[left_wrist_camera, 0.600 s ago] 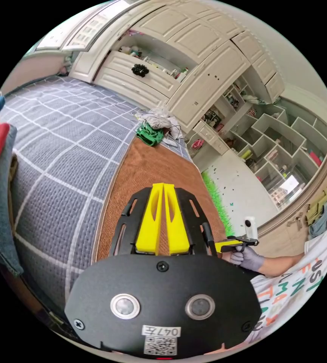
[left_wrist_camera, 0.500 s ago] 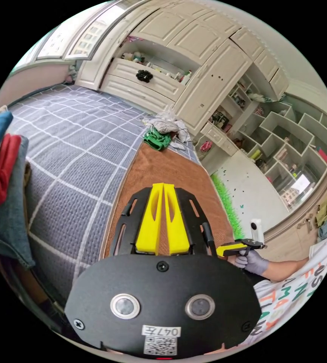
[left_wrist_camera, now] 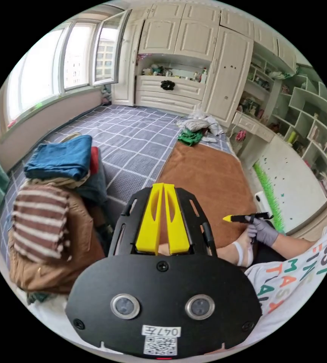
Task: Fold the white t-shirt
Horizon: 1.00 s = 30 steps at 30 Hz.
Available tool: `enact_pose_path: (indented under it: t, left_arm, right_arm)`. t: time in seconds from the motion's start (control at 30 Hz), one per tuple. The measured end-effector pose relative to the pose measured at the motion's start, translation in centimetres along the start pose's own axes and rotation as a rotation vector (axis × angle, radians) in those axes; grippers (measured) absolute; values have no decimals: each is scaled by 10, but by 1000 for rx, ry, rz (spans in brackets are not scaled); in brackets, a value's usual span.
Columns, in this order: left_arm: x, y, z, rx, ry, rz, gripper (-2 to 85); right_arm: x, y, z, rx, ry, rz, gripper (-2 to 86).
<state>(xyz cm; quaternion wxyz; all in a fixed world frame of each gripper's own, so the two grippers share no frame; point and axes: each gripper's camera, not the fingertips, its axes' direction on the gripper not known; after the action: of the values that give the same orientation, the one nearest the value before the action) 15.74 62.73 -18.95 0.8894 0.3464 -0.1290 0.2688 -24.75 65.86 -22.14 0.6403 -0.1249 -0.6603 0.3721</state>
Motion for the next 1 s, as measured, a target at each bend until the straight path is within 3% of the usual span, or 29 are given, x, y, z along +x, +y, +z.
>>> enact_pose_path:
  t: [0.17, 0.33, 0.5, 0.73, 0.87, 1.0]
  left_arm:
    - [-16, 49, -68, -193, -190, -55, 85]
    - [-72, 105, -150, -334, -393, -277, 119]
    - [-103, 113, -166, -409, -471, -327, 146]
    - [-133, 95, -133, -561, -620, -236, 154]
    - [-159, 92, -158, -519, -614, -293, 107]
    - [-218, 98, -203, -450, -426, -442, 58]
  right_arm:
    - [-4, 9, 23, -39, -14, -22, -12]
    - [-4, 18, 39, -47, -40, -28, -12]
    - [-4, 29, 45, -35, -66, -26, -13]
    - [0, 45, 39, 10, -114, -6, -12]
    - [3, 53, 31, 47, -144, 6, -12]
    - [1, 52, 27, 35, -151, 2, -12]
